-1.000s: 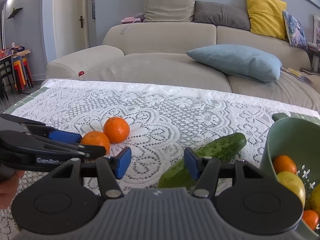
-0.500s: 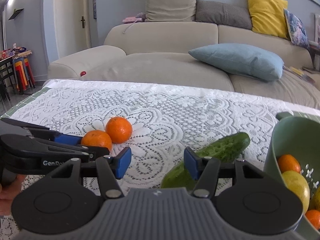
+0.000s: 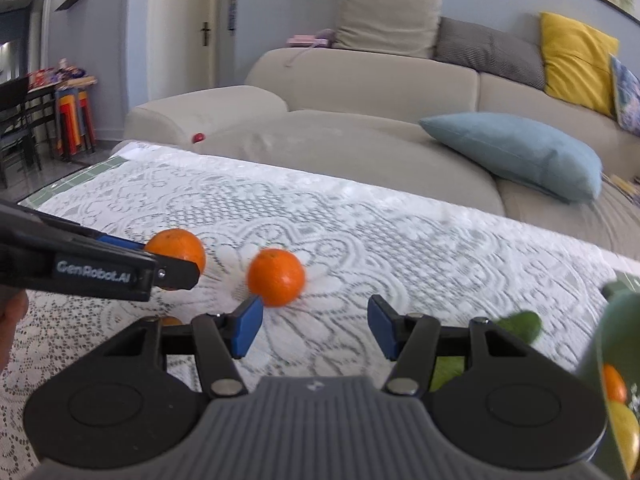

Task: Organize fruits
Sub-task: 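Grasp a mandarin orange with the left tool while the right tool grasps another orange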

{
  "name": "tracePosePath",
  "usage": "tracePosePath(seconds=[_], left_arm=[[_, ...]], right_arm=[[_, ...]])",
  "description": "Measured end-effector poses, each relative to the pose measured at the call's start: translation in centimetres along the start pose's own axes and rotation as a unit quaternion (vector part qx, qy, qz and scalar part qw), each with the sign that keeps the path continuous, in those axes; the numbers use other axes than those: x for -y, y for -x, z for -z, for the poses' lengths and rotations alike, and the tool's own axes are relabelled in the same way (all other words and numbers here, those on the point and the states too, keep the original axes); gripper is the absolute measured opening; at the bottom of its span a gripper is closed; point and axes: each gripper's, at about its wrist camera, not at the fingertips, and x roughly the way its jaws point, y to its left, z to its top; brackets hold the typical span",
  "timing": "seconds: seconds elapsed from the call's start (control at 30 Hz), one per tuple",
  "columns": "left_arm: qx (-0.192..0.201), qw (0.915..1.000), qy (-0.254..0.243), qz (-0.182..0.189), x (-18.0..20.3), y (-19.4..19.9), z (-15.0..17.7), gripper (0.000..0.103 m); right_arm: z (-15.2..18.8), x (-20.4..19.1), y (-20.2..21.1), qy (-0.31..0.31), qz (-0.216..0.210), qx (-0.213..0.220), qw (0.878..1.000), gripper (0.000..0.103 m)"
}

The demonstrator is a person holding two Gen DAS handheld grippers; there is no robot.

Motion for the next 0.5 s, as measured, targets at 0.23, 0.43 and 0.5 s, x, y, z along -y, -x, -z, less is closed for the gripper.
tracePosePath(seconds=[0.23,0.43,0.5], left_arm=[[-0.002,0.9996,0.011,-0.025,-1.0,-0.5,0.0,0.051],[-0.004,0.9993,0.016,-0.035,-1.5,-0.6,0.1,0.051],[-0.007,0.9992,0.019,-0.035,-1.6,-0.7,0.0,0.051]], right_arm=[[-0.9,-1.6,-3.0,0.024,-0.013,-0.012,1.000,0.056],[-1.4,-2.1,-5.2,0.028,-0.018,-0.028,0.999,0.056],[-1.6,-2.1,-5.8,0.025,-0.021,-0.034,0.999,0.055]])
